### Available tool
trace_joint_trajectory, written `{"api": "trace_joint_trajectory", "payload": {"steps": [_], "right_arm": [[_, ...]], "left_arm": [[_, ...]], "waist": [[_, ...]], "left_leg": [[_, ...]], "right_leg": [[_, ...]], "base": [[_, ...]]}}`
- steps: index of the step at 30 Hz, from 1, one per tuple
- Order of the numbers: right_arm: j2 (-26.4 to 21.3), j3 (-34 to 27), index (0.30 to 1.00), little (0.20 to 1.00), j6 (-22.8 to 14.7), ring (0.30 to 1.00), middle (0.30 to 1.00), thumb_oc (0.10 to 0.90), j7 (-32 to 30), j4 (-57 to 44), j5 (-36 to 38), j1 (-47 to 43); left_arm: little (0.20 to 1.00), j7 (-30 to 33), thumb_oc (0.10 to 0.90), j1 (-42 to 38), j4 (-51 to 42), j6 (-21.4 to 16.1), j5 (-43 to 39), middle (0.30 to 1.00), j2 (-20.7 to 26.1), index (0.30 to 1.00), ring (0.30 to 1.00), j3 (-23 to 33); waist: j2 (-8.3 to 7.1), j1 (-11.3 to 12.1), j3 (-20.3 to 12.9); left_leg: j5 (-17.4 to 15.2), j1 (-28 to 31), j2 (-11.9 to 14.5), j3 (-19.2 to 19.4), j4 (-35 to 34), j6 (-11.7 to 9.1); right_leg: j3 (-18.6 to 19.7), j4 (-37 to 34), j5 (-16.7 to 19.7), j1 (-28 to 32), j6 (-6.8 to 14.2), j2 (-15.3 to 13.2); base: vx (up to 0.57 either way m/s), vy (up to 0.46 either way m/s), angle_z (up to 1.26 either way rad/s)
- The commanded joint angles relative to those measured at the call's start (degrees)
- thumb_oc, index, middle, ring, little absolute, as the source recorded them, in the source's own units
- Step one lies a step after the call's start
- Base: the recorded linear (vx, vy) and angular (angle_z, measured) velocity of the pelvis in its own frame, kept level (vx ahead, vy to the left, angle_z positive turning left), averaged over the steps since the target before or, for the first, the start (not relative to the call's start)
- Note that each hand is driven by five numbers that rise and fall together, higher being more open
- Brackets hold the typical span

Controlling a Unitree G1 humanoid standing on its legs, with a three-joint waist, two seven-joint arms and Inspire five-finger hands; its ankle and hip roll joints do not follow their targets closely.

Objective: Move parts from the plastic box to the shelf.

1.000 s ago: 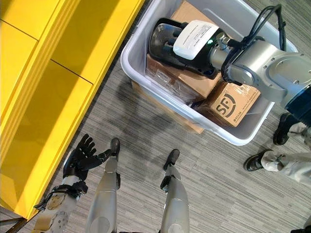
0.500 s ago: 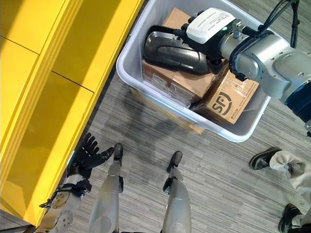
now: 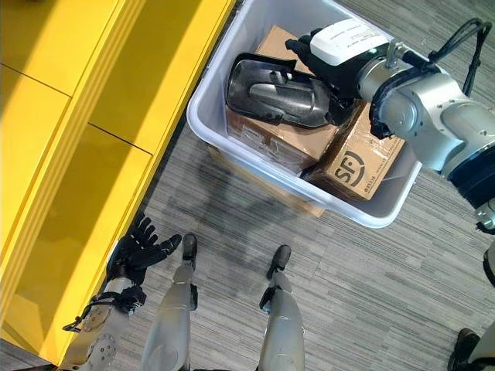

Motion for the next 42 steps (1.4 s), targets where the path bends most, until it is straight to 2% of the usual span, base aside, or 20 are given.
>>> {"api": "trace_joint_trajectory", "payload": {"steps": [1,7,14,24,30,42], "right_arm": [[-0.09,-5.03,1.0,1.0,0.88,1.0,1.0,0.9,-5.57,1.66,5.22,-6.86],[0.92,-8.39,1.0,1.0,1.33,1.0,1.0,0.9,-5.76,1.09,6.19,-3.69],[4.78,-14.38,1.0,1.0,2.36,1.0,1.0,0.9,-8.27,4.33,8.94,0.16],[7.93,-17.43,1.0,1.0,2.99,1.0,1.0,0.9,-10.0,3.28,9.02,1.35],[10.66,-22.93,1.0,1.0,3.5,1.0,1.0,0.9,-11.31,-4.99,7.4,7.58],[11.03,-27.94,1.0,1.0,3.47,1.0,1.0,0.9,-11.93,-12.29,3.57,14.19]], "left_arm": [[1.0,0.01,0.9,1.06,-5.98,-4.23,-0.32,1.0,2.08,1.0,1.0,-0.55],[1.0,0.27,0.9,1.17,-6.05,-3.92,-0.36,1.0,1.86,1.0,1.0,-0.41],[1.0,0.65,0.9,1.31,-6.05,-3.69,-0.51,1.0,1.89,1.0,1.0,-0.67],[1.0,1.44,0.9,1.52,-7.2,-3.51,-0.66,1.0,2.32,1.0,1.0,-0.56],[1.0,2.99,0.9,0.76,-8.23,-3.34,-0.18,1.0,2.31,1.0,1.0,0.07],[1.0,3.49,0.9,0.83,-8.91,-2.9,0.87,1.0,2.23,1.0,1.0,0.23]], "waist": [[-0.81,0.11,-0.82],[-0.69,0.27,-0.68],[-0.53,0.73,-0.33],[-1.0,0.89,-0.33],[-1.44,0.74,-0.33],[-2.32,0.68,-0.33]], "left_leg": [[-4.18,6.67,3.64,0.24,-1.42,-3.02],[-4.31,6.2,3.45,0.17,-1.01,-2.81],[-4.76,5.59,3.5,-0.14,-0.09,-2.52],[-4.79,3.29,3.36,-0.3,0.67,-2.26],[-5.09,0.38,3.14,-0.62,2.21,-2.04],[-5.33,-1.05,3.1,-0.94,3.0,-2.02]], "right_leg": [[2.52,2.26,-3.25,2.37,3.67,-2.57],[2.45,2.14,-3.24,2.31,3.64,-2.69],[2.39,2.76,-3.62,2.13,3.5,-2.71],[2.67,3.32,-3.39,-0.01,3.31,-2.77],[2.74,4.65,-3.45,-2.86,3.11,-2.96],[2.58,4.38,-3.24,-3.44,3.13,-2.85]], "base": [[0.0,0.0,0.0],[0.0,0.005,-0.03],[0.0,0.003,0.01],[0.0,-0.001,0.0],[0.0,0.0,0.0],[0.0,0.0,0.0]]}}
